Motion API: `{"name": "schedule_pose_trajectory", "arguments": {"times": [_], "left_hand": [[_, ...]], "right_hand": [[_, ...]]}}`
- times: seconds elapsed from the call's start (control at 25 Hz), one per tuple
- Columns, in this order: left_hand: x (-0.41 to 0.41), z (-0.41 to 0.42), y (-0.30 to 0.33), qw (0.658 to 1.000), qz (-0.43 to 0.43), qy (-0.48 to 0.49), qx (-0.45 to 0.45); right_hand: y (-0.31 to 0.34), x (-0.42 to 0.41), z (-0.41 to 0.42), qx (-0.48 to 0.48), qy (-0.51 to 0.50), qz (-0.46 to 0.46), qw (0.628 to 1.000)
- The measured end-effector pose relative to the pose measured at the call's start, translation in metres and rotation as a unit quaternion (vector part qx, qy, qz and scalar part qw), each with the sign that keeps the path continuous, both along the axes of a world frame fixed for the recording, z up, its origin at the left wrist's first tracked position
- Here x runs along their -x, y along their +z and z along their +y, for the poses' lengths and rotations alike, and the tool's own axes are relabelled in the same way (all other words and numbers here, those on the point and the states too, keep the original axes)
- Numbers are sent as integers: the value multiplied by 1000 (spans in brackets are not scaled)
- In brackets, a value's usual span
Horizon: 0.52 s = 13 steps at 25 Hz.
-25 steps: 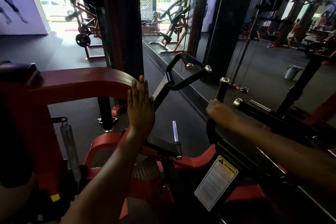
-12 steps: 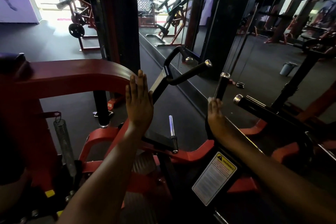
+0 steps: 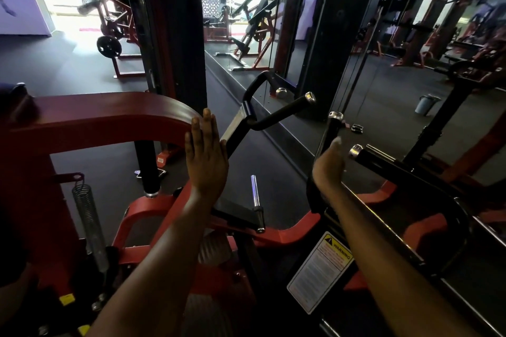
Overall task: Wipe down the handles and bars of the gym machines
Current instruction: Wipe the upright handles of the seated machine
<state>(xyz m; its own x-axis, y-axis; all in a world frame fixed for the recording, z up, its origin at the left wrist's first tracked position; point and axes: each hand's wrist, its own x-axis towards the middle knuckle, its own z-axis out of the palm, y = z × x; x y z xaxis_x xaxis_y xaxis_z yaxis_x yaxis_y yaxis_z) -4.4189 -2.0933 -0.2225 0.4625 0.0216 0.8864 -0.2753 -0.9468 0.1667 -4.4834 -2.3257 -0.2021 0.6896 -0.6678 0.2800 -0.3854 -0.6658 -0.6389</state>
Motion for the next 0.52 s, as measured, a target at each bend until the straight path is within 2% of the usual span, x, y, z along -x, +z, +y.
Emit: {"name": "schedule_pose_trajectory", "arguments": {"times": [0.12, 0.16, 0.28, 0.4, 0.52], "left_hand": [[-1, 0, -1, 1000, -4, -1, 4], [0, 1, -1, 1000, -3, -2, 4], [2, 1, 1, 1000, 5, -9, 3], [1, 2, -2, 1000, 11, -13, -6], [1, 0, 1, 1000, 8, -13, 0]], "right_hand": [[-28, 19, -3, 20, -18, 93, 995], [-21, 16, -9, -4, -17, 91, 996], [3, -7, -31, -91, -30, -46, 994], [-4, -18, -43, -112, 19, -52, 992], [-30, 8, -43, -127, 39, 15, 991]]}}
